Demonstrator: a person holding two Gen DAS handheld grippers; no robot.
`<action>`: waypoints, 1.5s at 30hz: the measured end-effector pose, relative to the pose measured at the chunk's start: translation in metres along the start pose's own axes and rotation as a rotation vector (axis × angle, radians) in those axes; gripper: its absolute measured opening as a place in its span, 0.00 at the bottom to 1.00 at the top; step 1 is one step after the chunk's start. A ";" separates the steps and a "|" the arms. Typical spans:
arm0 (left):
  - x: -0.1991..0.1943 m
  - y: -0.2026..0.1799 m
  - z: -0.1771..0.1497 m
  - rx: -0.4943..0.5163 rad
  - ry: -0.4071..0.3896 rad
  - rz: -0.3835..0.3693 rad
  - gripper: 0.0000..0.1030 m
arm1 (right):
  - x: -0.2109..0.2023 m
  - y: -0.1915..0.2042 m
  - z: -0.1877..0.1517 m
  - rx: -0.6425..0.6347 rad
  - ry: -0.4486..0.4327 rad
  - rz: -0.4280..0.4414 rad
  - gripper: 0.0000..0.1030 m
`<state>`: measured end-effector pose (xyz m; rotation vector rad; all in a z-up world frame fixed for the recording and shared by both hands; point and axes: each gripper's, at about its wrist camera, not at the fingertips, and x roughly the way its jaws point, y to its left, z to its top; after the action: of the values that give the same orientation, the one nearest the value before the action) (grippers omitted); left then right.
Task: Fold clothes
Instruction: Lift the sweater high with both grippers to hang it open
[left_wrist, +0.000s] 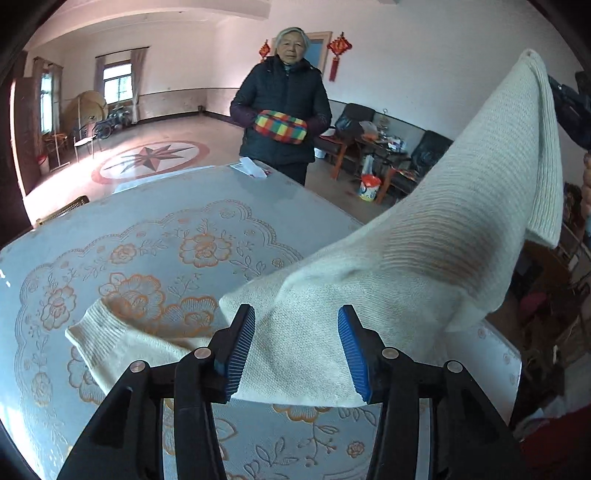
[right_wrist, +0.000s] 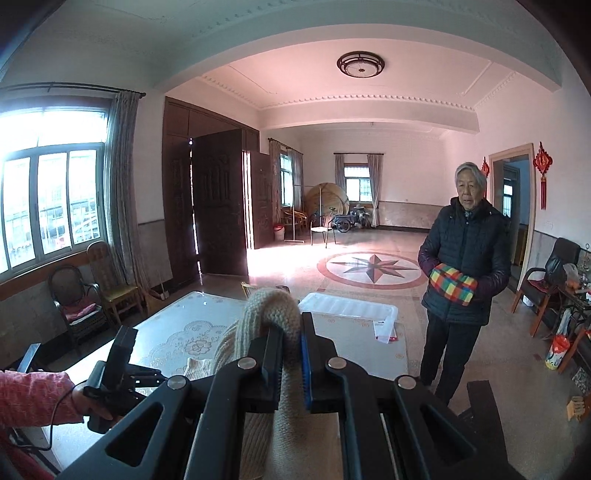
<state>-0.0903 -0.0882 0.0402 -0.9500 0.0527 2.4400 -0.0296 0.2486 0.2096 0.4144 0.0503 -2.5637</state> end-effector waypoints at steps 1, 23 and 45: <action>0.002 -0.001 0.001 0.030 -0.008 -0.016 0.48 | -0.003 -0.003 -0.002 0.018 0.005 0.003 0.07; 0.016 -0.033 0.053 0.293 -0.137 -0.212 0.05 | -0.025 -0.032 -0.004 0.136 -0.010 -0.030 0.07; -0.311 -0.092 0.067 0.161 -0.393 0.347 0.05 | -0.103 0.047 0.069 -0.008 -0.146 0.083 0.07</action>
<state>0.1050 -0.1347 0.3031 -0.4041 0.2917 2.8449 0.0586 0.2527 0.3085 0.2200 -0.0092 -2.5031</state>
